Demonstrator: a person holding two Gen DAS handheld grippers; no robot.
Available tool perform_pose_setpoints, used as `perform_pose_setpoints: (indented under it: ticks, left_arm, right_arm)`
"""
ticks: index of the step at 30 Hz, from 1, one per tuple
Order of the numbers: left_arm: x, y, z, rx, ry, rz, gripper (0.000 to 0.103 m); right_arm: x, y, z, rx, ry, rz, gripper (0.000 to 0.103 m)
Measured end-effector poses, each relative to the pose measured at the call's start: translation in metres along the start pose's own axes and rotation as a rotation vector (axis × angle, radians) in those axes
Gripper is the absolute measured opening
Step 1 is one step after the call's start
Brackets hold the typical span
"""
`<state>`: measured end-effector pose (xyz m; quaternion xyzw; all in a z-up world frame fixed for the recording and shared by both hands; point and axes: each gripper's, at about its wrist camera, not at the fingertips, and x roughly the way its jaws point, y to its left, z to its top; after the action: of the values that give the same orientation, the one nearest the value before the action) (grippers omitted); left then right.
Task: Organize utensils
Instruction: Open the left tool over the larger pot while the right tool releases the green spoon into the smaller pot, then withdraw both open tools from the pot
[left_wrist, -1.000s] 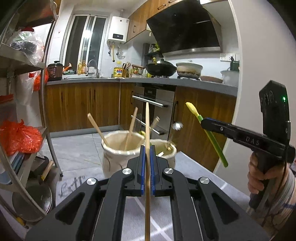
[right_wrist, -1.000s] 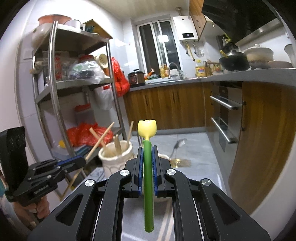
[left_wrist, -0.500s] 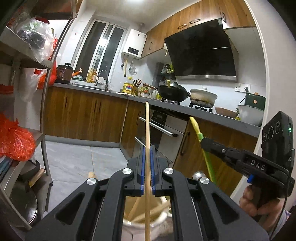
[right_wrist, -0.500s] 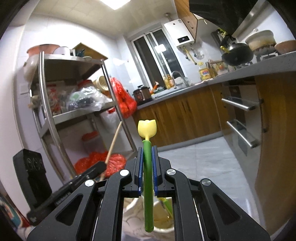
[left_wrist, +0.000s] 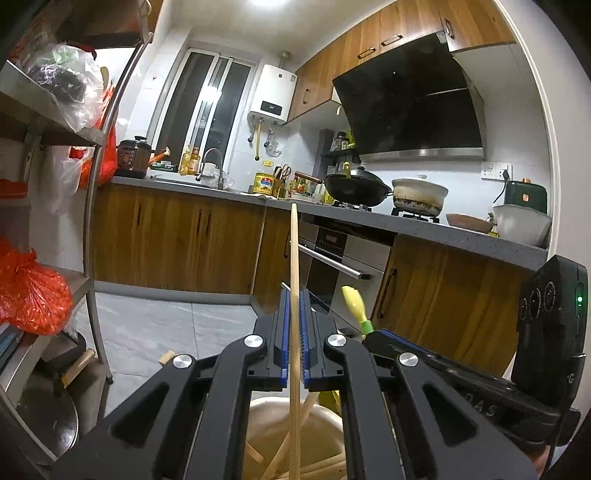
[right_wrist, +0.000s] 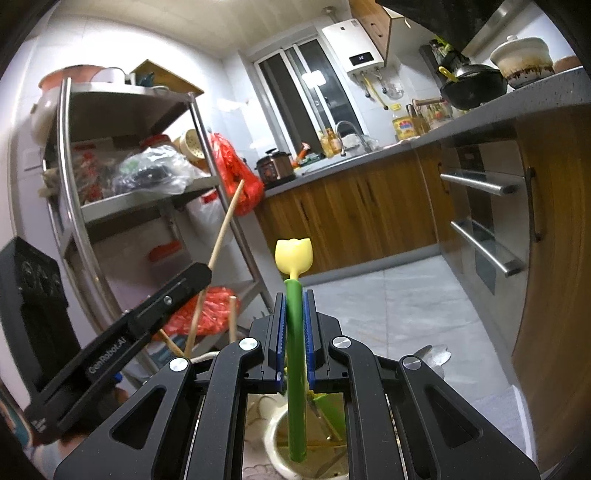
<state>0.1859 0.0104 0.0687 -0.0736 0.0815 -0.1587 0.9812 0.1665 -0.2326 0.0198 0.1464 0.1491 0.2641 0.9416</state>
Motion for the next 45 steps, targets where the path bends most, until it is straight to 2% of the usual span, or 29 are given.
perform_pose_setpoints:
  ticks: [11,20,24,25,27,37,45]
  left_arm:
    - [-0.026,-0.001,-0.014,0.057,0.06,-0.041,0.005]
    - [-0.045,0.002,-0.021,0.087,0.155,-0.043,0.005]
    - [-0.048,-0.002,-0.025,0.124,0.17,-0.032,0.005]
    - [-0.049,-0.003,-0.025,0.129,0.173,-0.033,0.005]
    - [-0.053,-0.006,-0.024,0.14,0.174,-0.032,0.005]
    - [-0.089,-0.018,-0.019,0.126,0.189,-0.031,0.005]
    - [-0.127,-0.028,-0.045,0.117,0.222,-0.013,0.005]
  right_arm:
    - [0.001,0.012,-0.014,-0.097,0.052,-0.048,0.01]
    - [-0.015,0.009,-0.022,-0.078,0.118,-0.069,0.01]
    - [-0.016,0.008,-0.026,-0.086,0.14,-0.086,0.01]
    - [-0.016,0.008,-0.026,-0.086,0.147,-0.085,0.012]
    - [-0.02,0.009,-0.027,-0.08,0.149,-0.083,0.022]
    - [-0.073,0.019,-0.037,-0.094,0.162,-0.11,0.023]
    - [-0.119,0.035,-0.058,-0.186,0.147,-0.143,0.023]
